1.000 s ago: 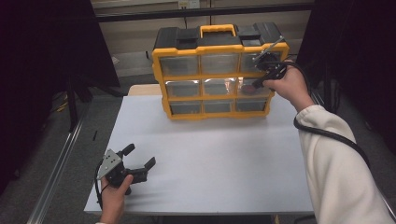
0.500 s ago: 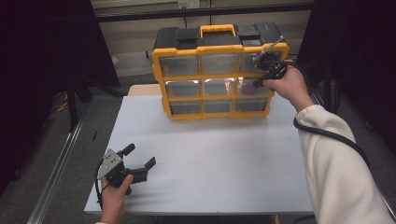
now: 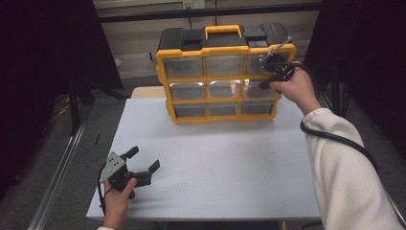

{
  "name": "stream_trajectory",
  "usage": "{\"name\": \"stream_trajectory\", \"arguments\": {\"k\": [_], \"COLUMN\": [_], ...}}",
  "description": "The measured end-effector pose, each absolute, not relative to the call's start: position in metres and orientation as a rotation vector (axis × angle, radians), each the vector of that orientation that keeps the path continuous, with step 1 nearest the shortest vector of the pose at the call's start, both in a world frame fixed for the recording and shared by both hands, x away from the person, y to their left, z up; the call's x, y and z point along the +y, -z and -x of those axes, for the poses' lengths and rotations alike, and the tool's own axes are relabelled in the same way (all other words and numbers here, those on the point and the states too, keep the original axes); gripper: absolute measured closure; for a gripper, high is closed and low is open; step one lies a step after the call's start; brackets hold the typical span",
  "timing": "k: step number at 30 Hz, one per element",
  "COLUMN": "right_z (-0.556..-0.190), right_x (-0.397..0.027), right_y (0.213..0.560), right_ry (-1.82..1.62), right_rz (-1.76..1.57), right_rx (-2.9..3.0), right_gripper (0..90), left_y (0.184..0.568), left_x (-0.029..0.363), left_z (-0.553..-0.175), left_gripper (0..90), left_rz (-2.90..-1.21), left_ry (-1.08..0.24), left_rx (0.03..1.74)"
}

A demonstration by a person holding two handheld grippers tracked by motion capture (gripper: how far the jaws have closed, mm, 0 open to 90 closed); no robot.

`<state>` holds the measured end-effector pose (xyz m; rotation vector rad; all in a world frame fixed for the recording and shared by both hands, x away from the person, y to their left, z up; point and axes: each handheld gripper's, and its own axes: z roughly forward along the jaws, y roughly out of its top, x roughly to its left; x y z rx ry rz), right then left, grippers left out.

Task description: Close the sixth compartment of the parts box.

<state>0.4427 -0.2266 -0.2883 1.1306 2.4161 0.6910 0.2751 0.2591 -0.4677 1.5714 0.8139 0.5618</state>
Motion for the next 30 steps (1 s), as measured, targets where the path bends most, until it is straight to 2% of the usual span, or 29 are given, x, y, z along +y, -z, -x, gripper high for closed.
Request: {"name": "stream_trajectory", "arguments": {"k": [30], "right_z": [-0.4473], "right_x": [-0.2261], "right_y": [0.2933], "right_ry": [-0.715], "right_rz": [-1.158], "right_rx": [2.344], "right_gripper": [90.0], "left_y": [0.4687], "left_x": [0.2578], "left_z": [-0.2768], "left_gripper": [1.2], "left_rz": [-1.583], "left_ry": [-0.558], "left_rx": [0.806]}}
